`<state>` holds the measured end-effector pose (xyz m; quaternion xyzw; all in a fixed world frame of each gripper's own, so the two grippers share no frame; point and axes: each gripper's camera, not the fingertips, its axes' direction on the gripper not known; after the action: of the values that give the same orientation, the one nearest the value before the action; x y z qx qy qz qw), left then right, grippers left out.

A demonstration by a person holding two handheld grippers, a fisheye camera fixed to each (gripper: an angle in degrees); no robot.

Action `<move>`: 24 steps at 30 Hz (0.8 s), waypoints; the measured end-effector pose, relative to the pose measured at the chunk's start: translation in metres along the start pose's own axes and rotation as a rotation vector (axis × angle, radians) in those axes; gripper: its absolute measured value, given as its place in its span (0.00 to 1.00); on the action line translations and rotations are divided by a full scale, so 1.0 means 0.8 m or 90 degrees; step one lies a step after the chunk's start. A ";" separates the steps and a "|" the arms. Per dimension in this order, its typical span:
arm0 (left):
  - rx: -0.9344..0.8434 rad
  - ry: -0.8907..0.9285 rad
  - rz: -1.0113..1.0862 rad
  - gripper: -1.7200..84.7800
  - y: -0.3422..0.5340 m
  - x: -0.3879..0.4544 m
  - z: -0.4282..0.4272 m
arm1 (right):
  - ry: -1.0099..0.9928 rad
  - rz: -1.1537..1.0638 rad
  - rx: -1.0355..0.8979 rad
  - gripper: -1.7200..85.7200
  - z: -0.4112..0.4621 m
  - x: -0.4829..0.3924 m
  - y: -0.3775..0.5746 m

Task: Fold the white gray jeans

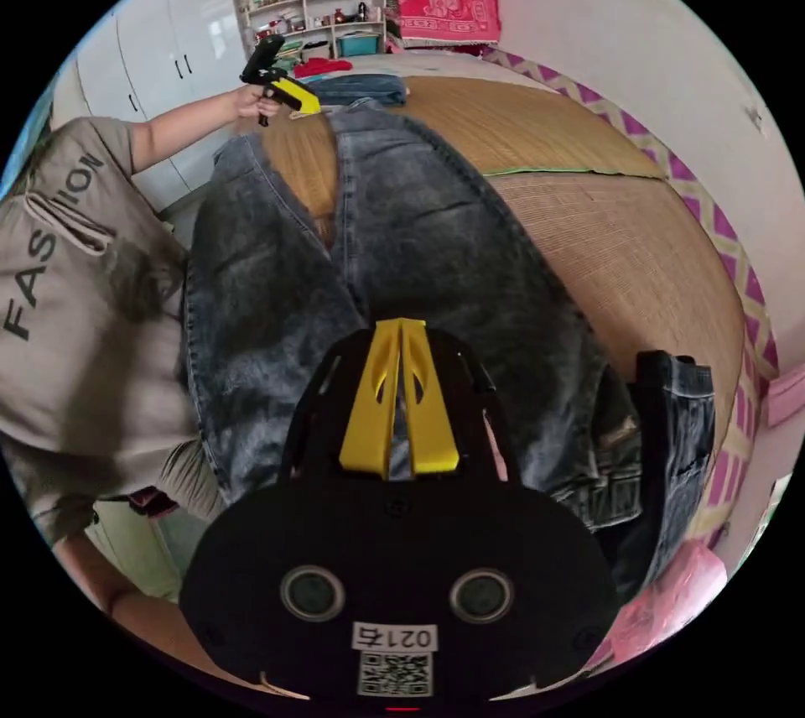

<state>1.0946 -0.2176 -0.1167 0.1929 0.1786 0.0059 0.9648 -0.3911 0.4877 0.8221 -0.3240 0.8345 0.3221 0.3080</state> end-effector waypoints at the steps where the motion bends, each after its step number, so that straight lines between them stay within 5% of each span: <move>1: -0.052 0.013 0.012 0.02 0.020 0.036 0.021 | 0.014 0.000 0.000 0.01 0.019 -0.031 0.005; 4: -0.192 -0.010 0.006 0.01 0.088 0.097 0.077 | 0.064 -0.021 -0.121 0.01 0.098 -0.089 0.027; 10: -0.007 -0.005 -0.151 0.01 0.216 0.104 -0.012 | 0.133 0.026 -0.120 0.01 0.102 -0.137 0.076; 14: 0.147 0.014 -0.201 0.01 0.313 0.137 -0.080 | 0.085 0.090 0.072 0.01 0.065 -0.178 0.109; 16: 0.199 -0.033 -0.249 0.01 0.382 0.166 -0.108 | 0.069 0.092 -0.020 0.01 0.110 -0.195 0.120; 20: 0.283 -0.083 -0.362 0.03 0.496 0.202 -0.143 | 0.100 0.187 0.027 0.01 0.114 -0.212 0.175; 24: 0.334 -0.133 -0.492 0.08 0.620 0.242 -0.170 | 0.077 0.292 0.243 0.03 0.061 -0.237 0.263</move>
<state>1.2571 0.3074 -0.1142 0.3488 0.1346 -0.4179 0.8280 -0.4178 0.7112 1.0008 -0.0817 0.9482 0.2005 0.2325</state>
